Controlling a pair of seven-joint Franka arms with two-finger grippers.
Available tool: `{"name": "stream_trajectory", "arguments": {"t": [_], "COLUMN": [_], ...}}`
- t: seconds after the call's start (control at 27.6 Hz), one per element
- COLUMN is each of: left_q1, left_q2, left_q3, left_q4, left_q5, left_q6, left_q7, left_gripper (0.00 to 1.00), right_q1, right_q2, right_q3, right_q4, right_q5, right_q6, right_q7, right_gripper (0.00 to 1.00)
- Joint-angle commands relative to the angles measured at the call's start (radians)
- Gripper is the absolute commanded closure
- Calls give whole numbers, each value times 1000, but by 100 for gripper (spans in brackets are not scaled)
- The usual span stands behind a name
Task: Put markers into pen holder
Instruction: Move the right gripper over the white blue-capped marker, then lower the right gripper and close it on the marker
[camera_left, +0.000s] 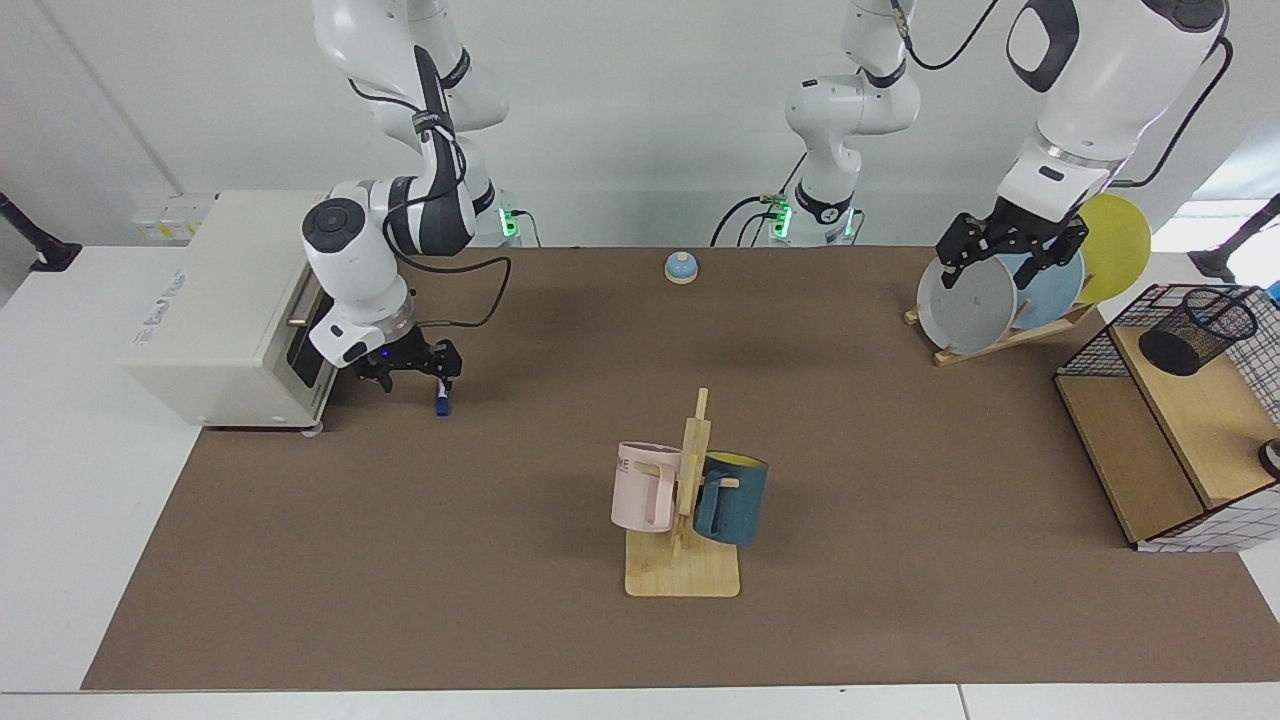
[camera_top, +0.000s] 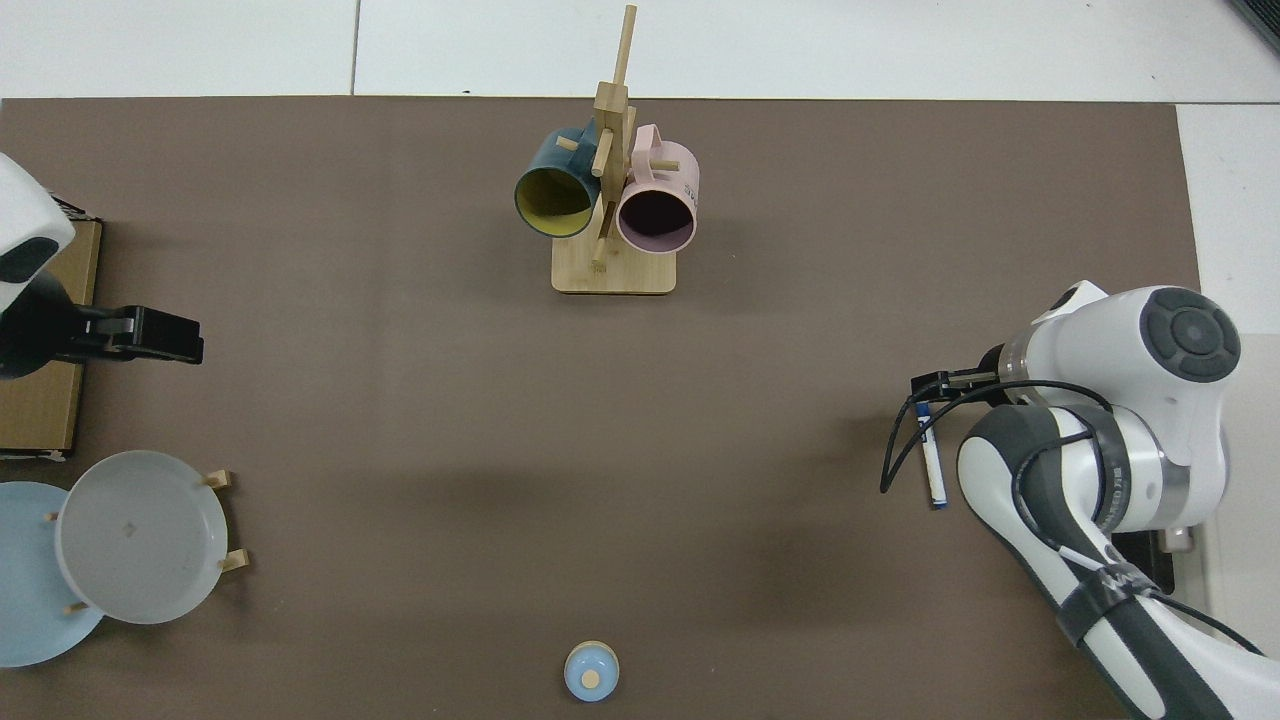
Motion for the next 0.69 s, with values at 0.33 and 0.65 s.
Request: {"name": "stream_trajectory", "arguments": {"t": [0.33,0.65], "left_q1": [-12,-12], "left_q2": [-27,-27], "left_q3": [12,12], "left_q4": [-35,-35], "left_q5": [-2,-4], "left_q6": [14,13], "left_q7": [-1,-1], "left_gripper": [0,0], "right_q1": [21,15], "right_q2": [40,45], "right_q3": [4,4], "right_q4": [-102,-111], "right_q5": [3,-8], "right_q6": [107,111], "right_q7": [-10,-5], "right_gripper": [0,45]}}
